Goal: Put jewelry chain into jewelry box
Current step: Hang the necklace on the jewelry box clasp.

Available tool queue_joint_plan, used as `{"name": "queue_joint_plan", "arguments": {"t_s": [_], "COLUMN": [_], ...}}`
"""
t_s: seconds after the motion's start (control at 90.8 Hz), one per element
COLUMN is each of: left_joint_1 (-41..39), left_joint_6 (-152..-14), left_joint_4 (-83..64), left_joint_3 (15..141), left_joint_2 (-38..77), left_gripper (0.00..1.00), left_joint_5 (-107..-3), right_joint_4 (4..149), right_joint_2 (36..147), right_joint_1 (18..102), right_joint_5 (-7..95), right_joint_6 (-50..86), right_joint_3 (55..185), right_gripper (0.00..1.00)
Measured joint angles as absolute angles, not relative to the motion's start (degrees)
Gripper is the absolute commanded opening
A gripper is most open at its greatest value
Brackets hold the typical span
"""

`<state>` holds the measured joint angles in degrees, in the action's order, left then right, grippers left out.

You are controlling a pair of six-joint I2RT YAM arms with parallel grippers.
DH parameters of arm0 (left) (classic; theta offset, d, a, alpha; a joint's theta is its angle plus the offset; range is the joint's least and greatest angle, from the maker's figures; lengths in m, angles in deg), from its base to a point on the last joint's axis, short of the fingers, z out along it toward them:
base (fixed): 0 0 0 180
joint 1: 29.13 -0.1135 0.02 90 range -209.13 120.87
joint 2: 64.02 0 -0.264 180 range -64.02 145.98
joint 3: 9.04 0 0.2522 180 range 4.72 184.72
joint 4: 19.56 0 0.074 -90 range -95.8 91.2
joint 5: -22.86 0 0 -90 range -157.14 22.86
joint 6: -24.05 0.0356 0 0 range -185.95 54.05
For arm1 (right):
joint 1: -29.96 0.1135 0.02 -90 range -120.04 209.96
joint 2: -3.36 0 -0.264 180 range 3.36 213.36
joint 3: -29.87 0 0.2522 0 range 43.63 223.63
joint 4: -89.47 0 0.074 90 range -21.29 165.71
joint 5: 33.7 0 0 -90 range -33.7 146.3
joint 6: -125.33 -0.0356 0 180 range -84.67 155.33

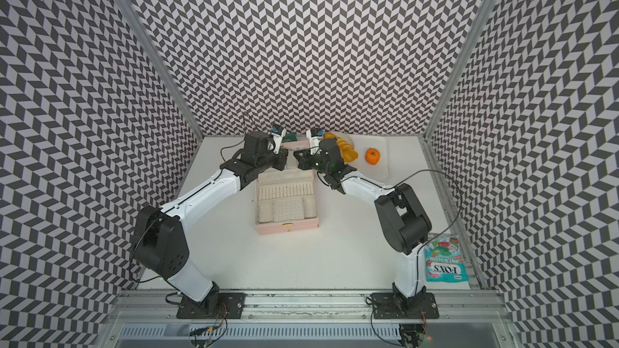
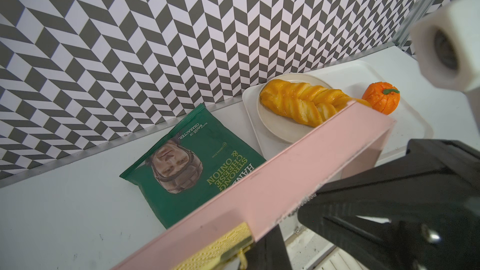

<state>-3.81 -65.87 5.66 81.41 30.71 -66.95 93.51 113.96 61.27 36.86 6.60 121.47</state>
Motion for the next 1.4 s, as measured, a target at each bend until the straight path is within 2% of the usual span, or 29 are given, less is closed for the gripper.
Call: {"name": "queue_joint_plan", "arguments": {"t_s": [1.399], "left_joint_1": [-4.3], "left_joint_6": [-69.1], "left_joint_4": [9.3], "left_joint_3": [84.5], "left_joint_2": [32.9], "left_gripper": [0.00], "left_joint_5": [-64.2], "right_joint_4": [87.6], "right_joint_2": [115.6], "right_joint_1": [61.3], "right_joint_5": [35.0], "right_joint_6": [4.2], "right_joint_3": [126.1], "right_gripper": [0.00]}}
